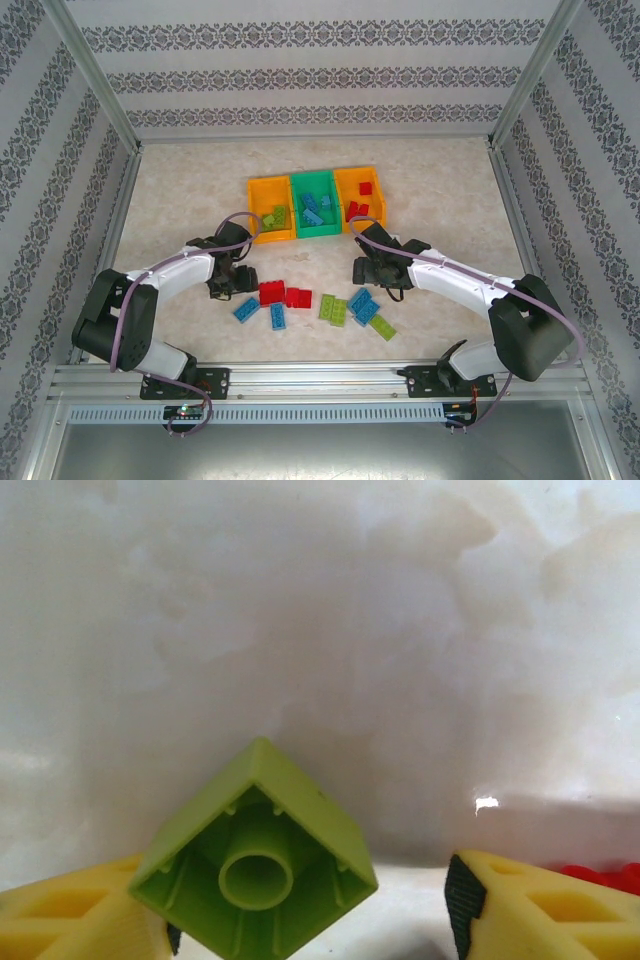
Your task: Sort the legos into containers by color
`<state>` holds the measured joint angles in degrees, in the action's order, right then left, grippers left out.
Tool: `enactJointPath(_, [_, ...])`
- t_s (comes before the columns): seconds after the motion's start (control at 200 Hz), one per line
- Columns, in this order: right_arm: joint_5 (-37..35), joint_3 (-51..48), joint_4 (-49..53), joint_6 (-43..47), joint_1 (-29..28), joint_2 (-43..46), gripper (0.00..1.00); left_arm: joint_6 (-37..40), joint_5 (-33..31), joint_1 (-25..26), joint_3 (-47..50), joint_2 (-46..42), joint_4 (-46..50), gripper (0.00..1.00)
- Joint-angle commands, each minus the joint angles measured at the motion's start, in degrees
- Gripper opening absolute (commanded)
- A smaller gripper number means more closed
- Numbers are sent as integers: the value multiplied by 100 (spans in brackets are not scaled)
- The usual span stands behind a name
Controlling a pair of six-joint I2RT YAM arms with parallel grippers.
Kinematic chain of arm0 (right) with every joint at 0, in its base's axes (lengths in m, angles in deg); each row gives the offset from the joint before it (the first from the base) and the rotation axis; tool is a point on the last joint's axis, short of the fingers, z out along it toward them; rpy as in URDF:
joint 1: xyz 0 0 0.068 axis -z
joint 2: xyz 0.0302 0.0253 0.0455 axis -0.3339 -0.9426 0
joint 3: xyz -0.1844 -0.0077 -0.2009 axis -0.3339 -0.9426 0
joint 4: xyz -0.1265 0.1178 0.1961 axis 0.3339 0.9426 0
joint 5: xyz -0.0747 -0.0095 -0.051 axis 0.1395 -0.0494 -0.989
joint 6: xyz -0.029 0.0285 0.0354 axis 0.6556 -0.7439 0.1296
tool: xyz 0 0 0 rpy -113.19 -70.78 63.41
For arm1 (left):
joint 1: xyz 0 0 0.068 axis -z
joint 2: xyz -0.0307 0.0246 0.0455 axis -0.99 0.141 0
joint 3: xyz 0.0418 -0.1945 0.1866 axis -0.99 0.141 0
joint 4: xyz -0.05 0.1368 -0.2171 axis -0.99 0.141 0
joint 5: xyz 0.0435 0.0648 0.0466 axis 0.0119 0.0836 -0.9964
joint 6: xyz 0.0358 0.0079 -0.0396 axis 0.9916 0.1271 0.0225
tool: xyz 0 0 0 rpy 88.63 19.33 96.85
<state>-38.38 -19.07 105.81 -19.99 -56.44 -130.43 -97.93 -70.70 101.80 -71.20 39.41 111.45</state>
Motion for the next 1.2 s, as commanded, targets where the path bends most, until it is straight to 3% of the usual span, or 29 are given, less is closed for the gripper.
enactJointPath(0.0, [22, -35, -45, -77, -60, 6, 87, 49, -294, 38, -184, 42, -295, 73])
enactJointPath(0.19, [62, -9, -74, -81, -51, -68, 87, -309, 13, 32, -426, 256, -322, 72])
enactJointPath(0.32, [40, -51, -79, -83, -47, -10, 87, -441, 47, 36, -558, 509, -302, 65])
enactJointPath(0.814, [45, -241, -79, -151, 90, 232, 88, -54, -38, 32, -422, 462, -201, 53])
enactJointPath(1.199, [35, -203, -96, -181, 98, 161, 88, -66, -111, 38, -369, 372, -229, 29])
